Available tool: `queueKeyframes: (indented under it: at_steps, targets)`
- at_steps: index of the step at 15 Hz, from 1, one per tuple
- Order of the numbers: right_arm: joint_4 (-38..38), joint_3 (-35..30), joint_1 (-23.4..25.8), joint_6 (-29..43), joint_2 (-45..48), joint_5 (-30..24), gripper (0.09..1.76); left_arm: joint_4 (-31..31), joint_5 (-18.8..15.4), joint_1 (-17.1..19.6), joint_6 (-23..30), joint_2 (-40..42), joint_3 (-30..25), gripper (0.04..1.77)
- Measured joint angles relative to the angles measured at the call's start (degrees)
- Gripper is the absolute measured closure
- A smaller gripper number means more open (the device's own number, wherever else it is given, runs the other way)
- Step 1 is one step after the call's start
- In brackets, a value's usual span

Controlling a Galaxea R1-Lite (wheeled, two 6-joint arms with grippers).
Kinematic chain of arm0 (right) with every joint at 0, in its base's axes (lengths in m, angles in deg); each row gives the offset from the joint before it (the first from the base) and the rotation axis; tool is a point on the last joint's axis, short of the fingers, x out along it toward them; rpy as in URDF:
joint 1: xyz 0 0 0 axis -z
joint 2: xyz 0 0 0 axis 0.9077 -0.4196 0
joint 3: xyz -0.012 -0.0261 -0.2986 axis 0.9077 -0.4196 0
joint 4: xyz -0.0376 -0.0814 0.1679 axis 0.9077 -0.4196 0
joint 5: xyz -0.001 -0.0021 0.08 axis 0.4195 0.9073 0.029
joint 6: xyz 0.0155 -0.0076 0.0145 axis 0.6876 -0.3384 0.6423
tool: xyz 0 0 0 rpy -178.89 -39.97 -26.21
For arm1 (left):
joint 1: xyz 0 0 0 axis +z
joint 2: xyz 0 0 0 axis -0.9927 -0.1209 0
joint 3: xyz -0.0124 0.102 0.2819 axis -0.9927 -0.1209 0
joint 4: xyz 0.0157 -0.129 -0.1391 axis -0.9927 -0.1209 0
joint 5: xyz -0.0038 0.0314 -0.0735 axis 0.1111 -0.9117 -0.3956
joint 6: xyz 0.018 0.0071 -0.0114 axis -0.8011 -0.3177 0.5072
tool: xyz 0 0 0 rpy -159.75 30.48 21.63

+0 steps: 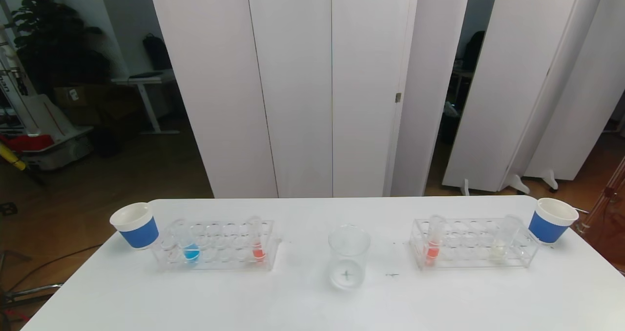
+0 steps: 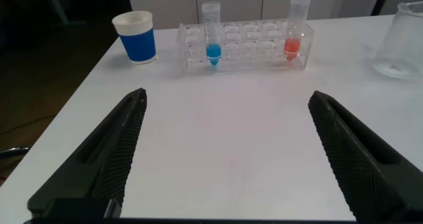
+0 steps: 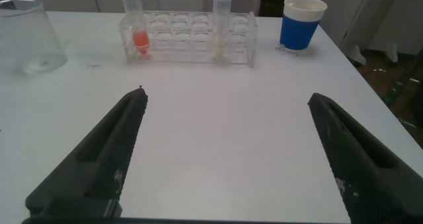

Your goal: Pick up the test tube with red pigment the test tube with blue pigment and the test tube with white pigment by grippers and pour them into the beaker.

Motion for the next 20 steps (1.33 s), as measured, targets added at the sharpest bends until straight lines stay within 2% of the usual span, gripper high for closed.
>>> queueKeyframes:
  at_steps: [13, 20]
  targets:
    - [-0.1, 0.1, 0.0, 0.1, 0.0, 0.0, 0.10, 0.0, 0.0, 0.0, 0.0, 0.0, 0.0, 0.06]
    - [-0.5, 4.9, 0.0, 0.1, -0.1, -0.4, 0.10, 0.0, 0.0, 0.0, 0.0, 0.0, 0.0, 0.06]
